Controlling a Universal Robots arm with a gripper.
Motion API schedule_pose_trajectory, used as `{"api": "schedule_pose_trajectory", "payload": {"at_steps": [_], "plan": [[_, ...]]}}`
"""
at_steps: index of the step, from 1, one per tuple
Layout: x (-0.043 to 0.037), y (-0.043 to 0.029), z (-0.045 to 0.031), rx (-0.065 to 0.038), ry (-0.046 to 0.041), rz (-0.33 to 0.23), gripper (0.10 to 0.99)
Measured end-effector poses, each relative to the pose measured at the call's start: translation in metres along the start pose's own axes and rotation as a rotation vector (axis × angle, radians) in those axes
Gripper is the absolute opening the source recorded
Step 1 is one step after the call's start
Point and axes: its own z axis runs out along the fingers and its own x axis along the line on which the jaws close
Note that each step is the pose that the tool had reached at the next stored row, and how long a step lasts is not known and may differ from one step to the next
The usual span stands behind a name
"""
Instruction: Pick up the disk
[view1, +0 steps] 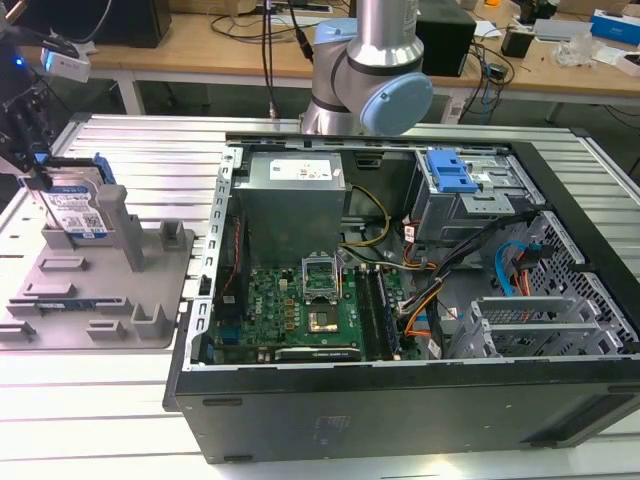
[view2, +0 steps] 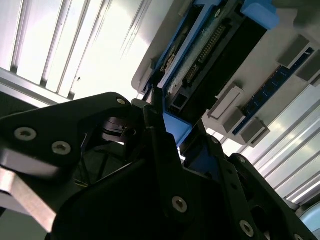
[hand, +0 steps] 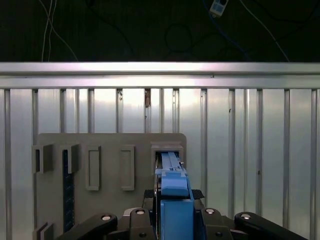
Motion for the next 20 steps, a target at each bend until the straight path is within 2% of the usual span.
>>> {"api": "schedule_pose_trajectory", "payload": {"at_steps": [3, 6, 11, 15, 17, 20], "plan": [[0.0000, 0.0000, -0.0039, 0.000, 0.0000, 0.000, 0.365], [0.0001, 0.0000, -0.0111, 0.000, 0.0000, 0.000, 0.365], [0.0002, 0.0002, -0.0294, 0.000, 0.0000, 0.000, 0.365], [0.0004, 0.0003, -0.0606, 0.000, 0.0000, 0.000, 0.365], [0.0006, 0.0004, -0.0828, 0.000, 0.0000, 0.000, 0.365], [0.0008, 0.0005, -0.1011, 0.000, 0.0000, 0.000, 0.365]]}}
